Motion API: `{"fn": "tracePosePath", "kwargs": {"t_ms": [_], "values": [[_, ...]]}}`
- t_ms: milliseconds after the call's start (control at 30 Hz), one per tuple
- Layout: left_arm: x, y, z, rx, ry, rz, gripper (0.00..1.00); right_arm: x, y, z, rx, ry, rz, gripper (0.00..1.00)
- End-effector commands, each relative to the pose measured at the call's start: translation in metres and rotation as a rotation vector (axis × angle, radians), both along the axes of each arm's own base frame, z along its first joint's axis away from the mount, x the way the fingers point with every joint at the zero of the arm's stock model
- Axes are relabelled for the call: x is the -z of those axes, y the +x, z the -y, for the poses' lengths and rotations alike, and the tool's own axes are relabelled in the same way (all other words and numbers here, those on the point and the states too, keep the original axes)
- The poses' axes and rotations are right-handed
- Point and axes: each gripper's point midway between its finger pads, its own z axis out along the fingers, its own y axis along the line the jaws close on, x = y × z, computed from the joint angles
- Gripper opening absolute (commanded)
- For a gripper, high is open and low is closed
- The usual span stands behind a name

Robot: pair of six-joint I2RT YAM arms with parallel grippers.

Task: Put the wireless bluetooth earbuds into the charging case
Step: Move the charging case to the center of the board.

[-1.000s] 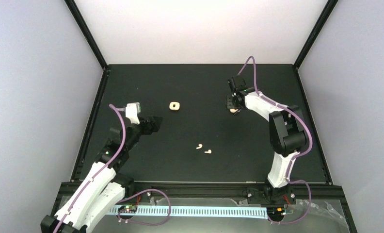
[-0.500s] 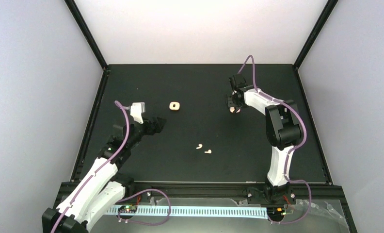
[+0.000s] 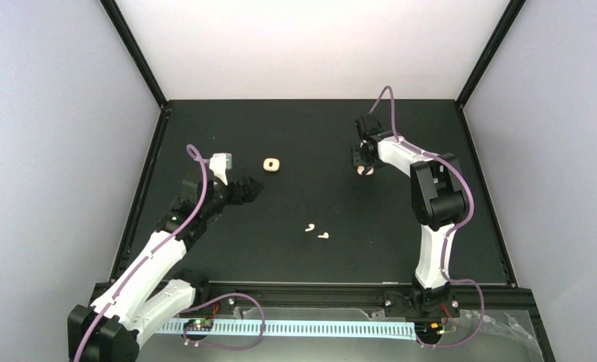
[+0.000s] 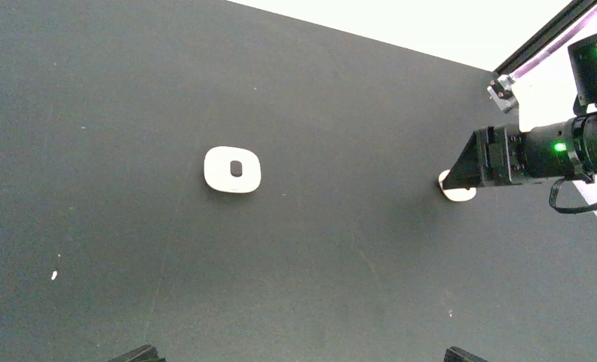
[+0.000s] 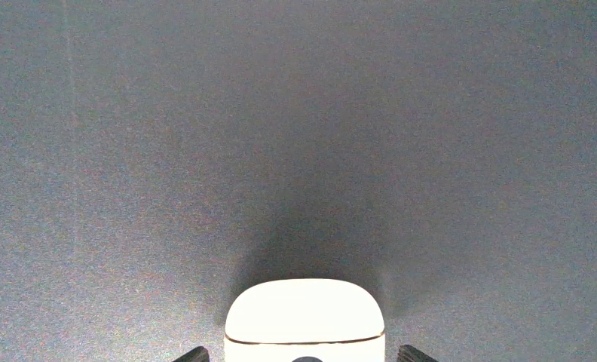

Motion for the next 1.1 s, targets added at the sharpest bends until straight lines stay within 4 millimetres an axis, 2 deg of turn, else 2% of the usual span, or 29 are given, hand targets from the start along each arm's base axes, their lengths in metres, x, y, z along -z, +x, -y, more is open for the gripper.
{"fn": "tracePosePath", "kwargs": {"t_ms": [0,100,200,400,600,633,867,1067], "values": [[-0.01,-0.002,0.005,0.029,-0.007,-0.004,0.99,0.01,0.002,0.001,0.005,-0.007,-0.027,0.63],[-0.01,-0.002,0.005,0.028,-0.005,-0.002,0.99,0.014,0.0,0.002,0.014,-0.007,-0.039,0.6],[-0.012,-0.001,0.004,0.021,-0.005,0.004,0.99,0.014,-0.003,0.003,0.024,-0.008,-0.044,0.53],[-0.018,-0.002,0.002,0.011,-0.016,0.029,0.99,0.016,-0.009,0.006,0.037,-0.016,-0.059,0.49],[-0.019,-0.004,0.005,0.027,-0.024,0.028,0.99,-0.001,-0.021,0.012,0.1,0.009,-0.027,0.44],[-0.02,-0.004,0.005,0.03,-0.027,0.03,0.99,-0.011,-0.026,0.012,0.119,0.028,-0.008,0.44],[-0.022,-0.004,0.009,0.045,-0.051,0.028,0.99,-0.023,-0.099,0.019,0.29,0.116,0.006,0.44],[-0.022,-0.006,0.014,0.064,-0.075,0.019,0.99,-0.026,-0.146,0.0,0.48,0.271,-0.005,0.45]]}}
